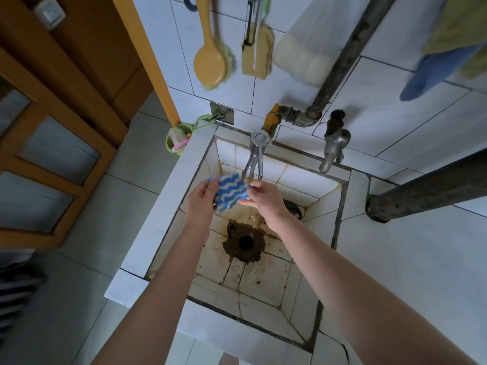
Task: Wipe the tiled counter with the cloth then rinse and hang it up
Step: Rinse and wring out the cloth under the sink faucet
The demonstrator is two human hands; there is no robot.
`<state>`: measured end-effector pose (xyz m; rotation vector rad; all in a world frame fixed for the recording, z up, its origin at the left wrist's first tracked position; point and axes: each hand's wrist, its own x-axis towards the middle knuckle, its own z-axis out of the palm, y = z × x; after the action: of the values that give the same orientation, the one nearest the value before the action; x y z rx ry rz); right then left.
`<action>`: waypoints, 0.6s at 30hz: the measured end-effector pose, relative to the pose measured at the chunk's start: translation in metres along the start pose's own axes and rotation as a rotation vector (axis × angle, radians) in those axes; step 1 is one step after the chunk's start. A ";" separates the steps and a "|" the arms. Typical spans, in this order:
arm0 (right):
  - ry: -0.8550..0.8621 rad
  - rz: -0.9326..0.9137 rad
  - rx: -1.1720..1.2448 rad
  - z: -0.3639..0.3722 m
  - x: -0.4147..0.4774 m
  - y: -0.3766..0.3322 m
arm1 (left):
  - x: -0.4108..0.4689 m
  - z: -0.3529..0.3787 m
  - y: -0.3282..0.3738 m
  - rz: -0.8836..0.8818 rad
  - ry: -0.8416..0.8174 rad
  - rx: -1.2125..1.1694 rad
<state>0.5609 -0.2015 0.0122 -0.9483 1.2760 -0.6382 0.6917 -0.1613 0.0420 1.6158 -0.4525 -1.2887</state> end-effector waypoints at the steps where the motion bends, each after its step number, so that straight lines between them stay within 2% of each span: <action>1: -0.018 0.010 0.016 0.000 0.000 0.001 | 0.000 0.001 0.000 -0.001 -0.002 -0.005; 5: -0.078 -0.032 0.011 -0.001 -0.004 0.003 | 0.002 0.000 -0.001 0.010 0.007 0.023; 11: 0.039 0.011 0.030 -0.007 -0.001 0.004 | 0.001 0.004 -0.006 0.001 -0.044 0.045; 18: 0.036 0.034 0.113 -0.013 0.002 0.002 | 0.006 0.016 -0.005 0.004 -0.075 0.094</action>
<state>0.5489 -0.2049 0.0091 -0.8244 1.2719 -0.6961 0.6777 -0.1709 0.0357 1.6472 -0.5690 -1.3462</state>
